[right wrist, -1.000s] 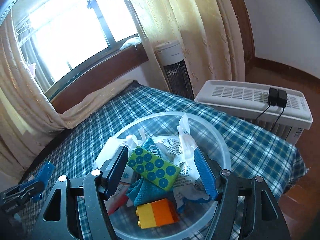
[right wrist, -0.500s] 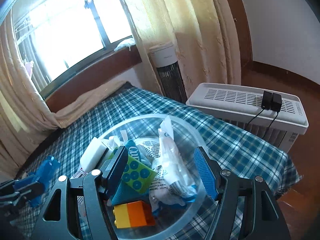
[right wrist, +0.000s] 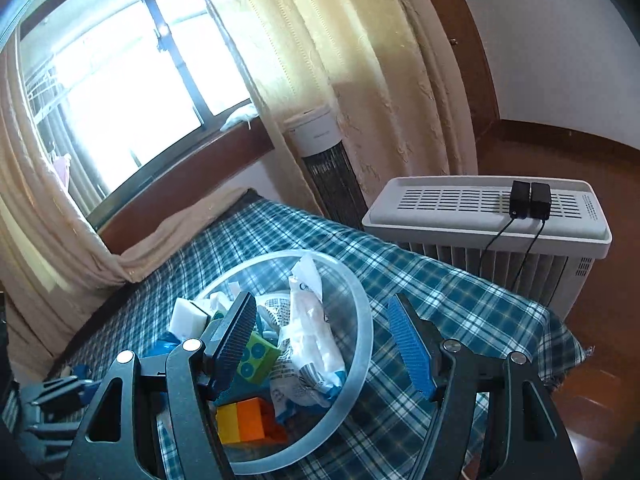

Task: Organize objects
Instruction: 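Release the green brick into the bowl with the right gripper while the left drops the blue packet in, then move both grippers back toward the white sponge block and remaining blue packet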

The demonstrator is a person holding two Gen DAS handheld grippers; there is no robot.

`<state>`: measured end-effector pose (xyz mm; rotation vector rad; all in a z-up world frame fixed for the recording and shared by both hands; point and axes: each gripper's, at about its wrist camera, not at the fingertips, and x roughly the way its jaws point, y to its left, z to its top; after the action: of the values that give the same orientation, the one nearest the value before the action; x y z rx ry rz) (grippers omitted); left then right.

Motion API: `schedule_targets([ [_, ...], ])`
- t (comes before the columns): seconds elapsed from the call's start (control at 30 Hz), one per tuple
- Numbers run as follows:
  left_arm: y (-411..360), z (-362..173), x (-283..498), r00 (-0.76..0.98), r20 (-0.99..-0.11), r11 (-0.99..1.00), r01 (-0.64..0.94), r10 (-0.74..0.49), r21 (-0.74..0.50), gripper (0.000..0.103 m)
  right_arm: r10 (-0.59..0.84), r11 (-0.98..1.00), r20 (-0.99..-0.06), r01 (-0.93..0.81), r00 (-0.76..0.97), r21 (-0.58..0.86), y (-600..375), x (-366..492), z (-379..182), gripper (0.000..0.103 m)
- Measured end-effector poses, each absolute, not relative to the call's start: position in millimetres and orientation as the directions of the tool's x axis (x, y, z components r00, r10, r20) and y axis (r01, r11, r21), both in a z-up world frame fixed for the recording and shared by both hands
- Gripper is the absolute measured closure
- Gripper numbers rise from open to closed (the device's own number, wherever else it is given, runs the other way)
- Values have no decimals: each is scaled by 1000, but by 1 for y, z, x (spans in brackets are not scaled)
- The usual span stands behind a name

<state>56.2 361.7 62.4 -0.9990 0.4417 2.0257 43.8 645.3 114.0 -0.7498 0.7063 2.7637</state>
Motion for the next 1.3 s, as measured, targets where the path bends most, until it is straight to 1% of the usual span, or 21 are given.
schedule_targets([
  [0.23, 386, 53, 56, -347, -784, -597, -802, 515, -37, 60, 45, -854, -506, -296, -862, 427, 655, 48, 113, 33],
  [0.43, 391, 49, 52, -358, -776, -609, -792, 520, -43, 60, 52, -846, -499, -304, -865, 438, 659, 50, 114, 33],
  [0.5, 389, 49, 51, -351, -778, -611, -790, 521, -53, 53, 50, -847, -501, -302, -864, 437, 659, 49, 114, 33],
  [0.53, 388, 49, 50, -345, -780, -613, -788, 523, -63, 41, 49, -849, -502, -301, -864, 435, 659, 49, 114, 33],
  [0.57, 386, 50, 49, -345, -775, -616, -784, 529, -71, 31, 49, -849, -502, -301, -864, 435, 659, 50, 114, 33],
  [0.6, 383, 52, 49, -352, -769, -619, -782, 533, -71, 29, 48, -850, -502, -299, -863, 433, 658, 50, 114, 33],
  [0.9, 364, 65, 46, -378, -745, -636, -767, 549, -80, 19, 47, -846, -501, -301, -864, 440, 647, 55, 114, 33],
  [1.03, 352, 69, 43, -396, -740, -657, -750, 543, -81, 12, 43, -849, -499, -295, -866, 439, 639, 55, 116, 33],
  [1.17, 337, 72, 37, -417, -735, -684, -725, 534, -86, 8, 34, -856, -495, -281, -868, 434, 629, 52, 121, 33],
  [1.3, 318, 73, 29, -446, -733, -719, -690, 514, -85, 5, 15, -868, -489, -254, -872, 426, 614, 48, 125, 30],
])
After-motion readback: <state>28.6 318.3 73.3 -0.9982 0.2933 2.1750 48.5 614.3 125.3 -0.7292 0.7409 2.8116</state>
